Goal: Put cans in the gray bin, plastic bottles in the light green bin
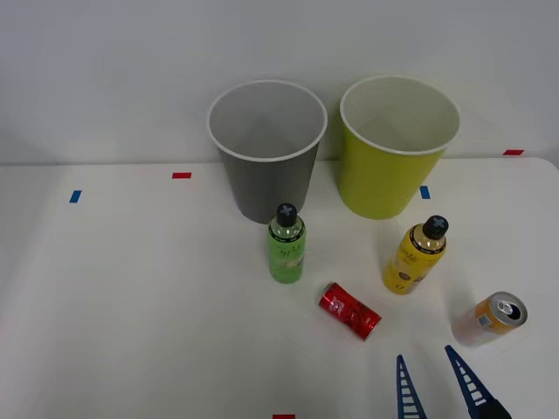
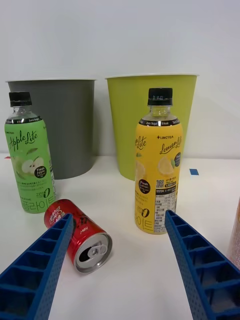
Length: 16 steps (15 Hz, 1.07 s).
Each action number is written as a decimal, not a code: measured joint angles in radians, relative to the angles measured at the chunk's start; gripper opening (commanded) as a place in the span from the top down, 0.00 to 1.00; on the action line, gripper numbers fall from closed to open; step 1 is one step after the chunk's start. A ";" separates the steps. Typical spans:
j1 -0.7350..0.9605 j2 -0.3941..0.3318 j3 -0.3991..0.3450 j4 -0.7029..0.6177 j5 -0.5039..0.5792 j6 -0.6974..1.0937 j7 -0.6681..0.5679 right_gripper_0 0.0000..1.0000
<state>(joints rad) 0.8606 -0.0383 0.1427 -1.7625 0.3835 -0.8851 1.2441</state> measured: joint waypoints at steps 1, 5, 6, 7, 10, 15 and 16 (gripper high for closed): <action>0.000 0.000 0.000 0.000 0.000 0.000 0.000 0.38; 0.000 0.000 0.000 0.000 0.000 0.000 0.000 0.37; 0.000 0.000 0.000 0.000 0.000 0.000 0.000 0.38; 0.000 0.000 0.000 0.000 0.000 0.000 0.000 0.38; 0.000 0.000 0.000 0.000 0.000 0.000 0.000 0.37; 0.000 0.000 0.000 0.000 0.000 0.000 0.000 0.38; 0.000 0.000 0.000 0.000 0.000 0.000 0.000 0.38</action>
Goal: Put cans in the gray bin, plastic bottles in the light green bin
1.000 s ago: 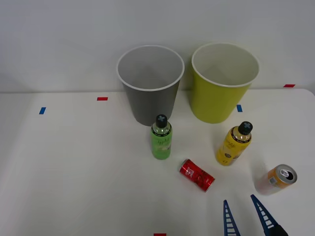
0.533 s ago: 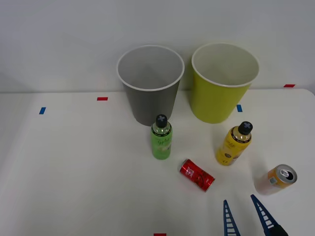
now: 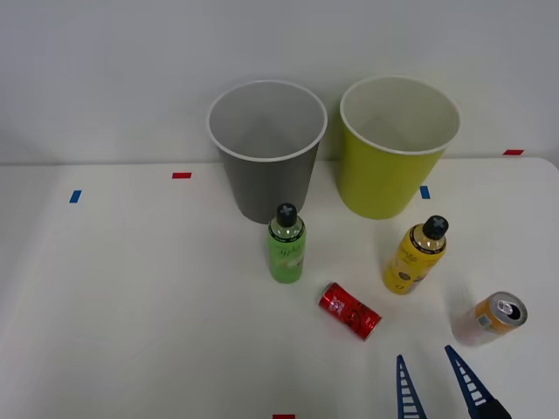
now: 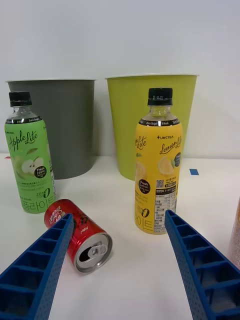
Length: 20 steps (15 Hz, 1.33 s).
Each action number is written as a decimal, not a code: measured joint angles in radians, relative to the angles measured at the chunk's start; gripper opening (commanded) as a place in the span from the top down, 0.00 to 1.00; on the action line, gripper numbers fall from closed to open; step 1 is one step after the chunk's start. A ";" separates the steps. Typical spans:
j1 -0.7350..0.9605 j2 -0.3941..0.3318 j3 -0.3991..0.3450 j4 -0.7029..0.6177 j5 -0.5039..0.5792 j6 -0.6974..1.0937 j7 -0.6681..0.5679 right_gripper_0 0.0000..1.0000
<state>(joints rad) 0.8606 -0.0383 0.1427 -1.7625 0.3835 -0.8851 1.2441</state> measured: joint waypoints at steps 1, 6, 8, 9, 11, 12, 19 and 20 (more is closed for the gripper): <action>0.000 0.000 0.000 0.000 0.000 0.000 0.000 0.37; 0.000 0.000 0.000 0.000 0.000 0.000 0.000 0.38; 0.000 0.000 0.000 0.000 0.000 0.000 0.000 0.37; 0.000 0.000 0.000 0.000 0.000 0.000 0.000 0.37; 0.000 0.000 0.000 0.000 0.000 0.000 0.000 0.37; 0.000 0.000 0.000 0.000 0.000 0.000 0.000 0.37; 0.000 0.000 0.000 0.000 0.000 0.000 0.000 0.38; 0.000 0.000 0.000 0.000 0.000 0.000 0.000 0.38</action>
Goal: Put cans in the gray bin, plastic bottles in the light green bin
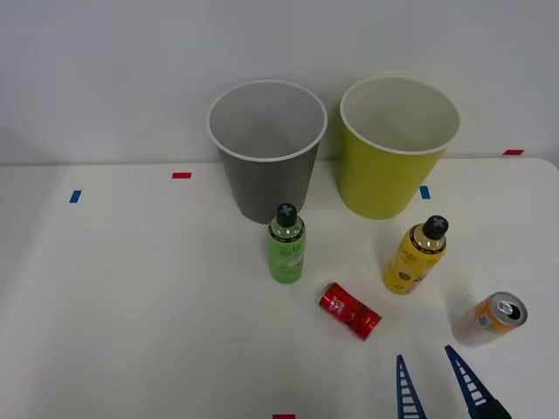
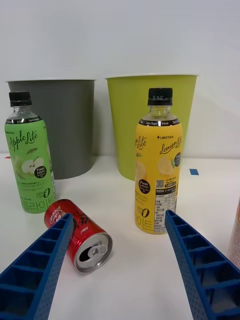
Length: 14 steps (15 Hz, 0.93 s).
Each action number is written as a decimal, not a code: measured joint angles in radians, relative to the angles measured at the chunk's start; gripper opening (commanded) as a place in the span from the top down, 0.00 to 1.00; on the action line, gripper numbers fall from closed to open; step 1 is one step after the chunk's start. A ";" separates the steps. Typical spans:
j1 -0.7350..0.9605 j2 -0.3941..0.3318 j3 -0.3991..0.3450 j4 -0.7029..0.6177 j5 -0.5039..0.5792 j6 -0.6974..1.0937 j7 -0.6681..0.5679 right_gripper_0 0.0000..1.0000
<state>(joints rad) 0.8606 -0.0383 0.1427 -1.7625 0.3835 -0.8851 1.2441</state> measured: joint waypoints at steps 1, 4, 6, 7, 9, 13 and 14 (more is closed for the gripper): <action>-0.002 -0.002 0.000 0.003 0.000 0.002 0.000 0.38; -0.017 -0.031 0.018 0.046 -0.069 0.007 -0.003 0.37; -0.009 -0.097 0.069 0.034 -0.190 -0.006 0.008 0.38; -0.004 -0.131 0.092 0.016 -0.206 -0.012 0.016 0.37; -0.008 -0.165 0.104 -0.012 -0.218 -0.016 0.053 0.25; -0.030 -0.177 0.105 -0.017 -0.420 -0.015 0.278 0.00; -0.030 -0.181 0.104 -0.017 -0.474 -0.007 0.334 0.00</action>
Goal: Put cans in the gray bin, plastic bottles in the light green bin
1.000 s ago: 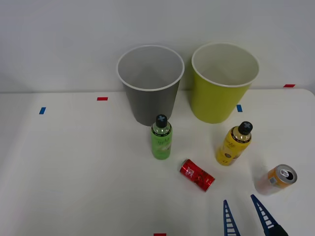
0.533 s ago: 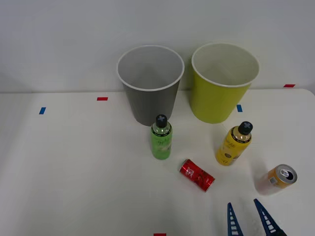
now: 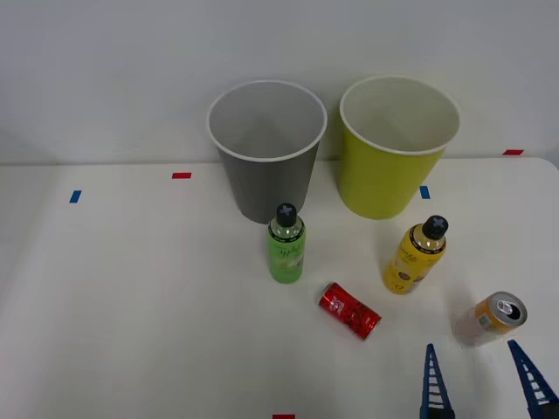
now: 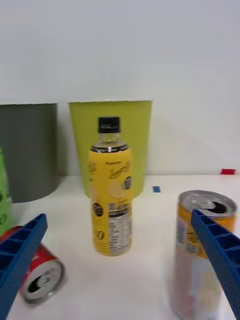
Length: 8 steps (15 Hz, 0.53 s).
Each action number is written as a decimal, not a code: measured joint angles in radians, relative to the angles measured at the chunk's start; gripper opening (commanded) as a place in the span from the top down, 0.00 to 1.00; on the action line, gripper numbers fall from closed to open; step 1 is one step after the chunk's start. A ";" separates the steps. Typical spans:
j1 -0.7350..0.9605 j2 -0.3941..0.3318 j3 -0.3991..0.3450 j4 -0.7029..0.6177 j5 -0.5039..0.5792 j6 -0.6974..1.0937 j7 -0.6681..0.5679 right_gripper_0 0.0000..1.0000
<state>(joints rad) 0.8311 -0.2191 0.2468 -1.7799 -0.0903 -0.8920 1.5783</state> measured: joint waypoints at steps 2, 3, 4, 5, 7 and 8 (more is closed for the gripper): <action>0.009 -0.004 -0.007 0.000 -0.053 0.024 0.059 0.00; 0.012 -0.003 -0.015 0.000 -0.062 0.030 0.063 0.00; 0.013 -0.003 -0.023 0.000 -0.070 0.046 0.061 0.00; 0.012 -0.006 -0.032 0.000 -0.077 0.061 0.060 0.00; 0.010 -0.015 -0.048 0.000 -0.097 0.086 0.058 0.00; 0.008 -0.019 -0.053 0.000 -0.117 0.103 0.059 0.00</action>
<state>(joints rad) 0.8393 -0.2386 0.1939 -1.7800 -0.2074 -0.7892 1.6371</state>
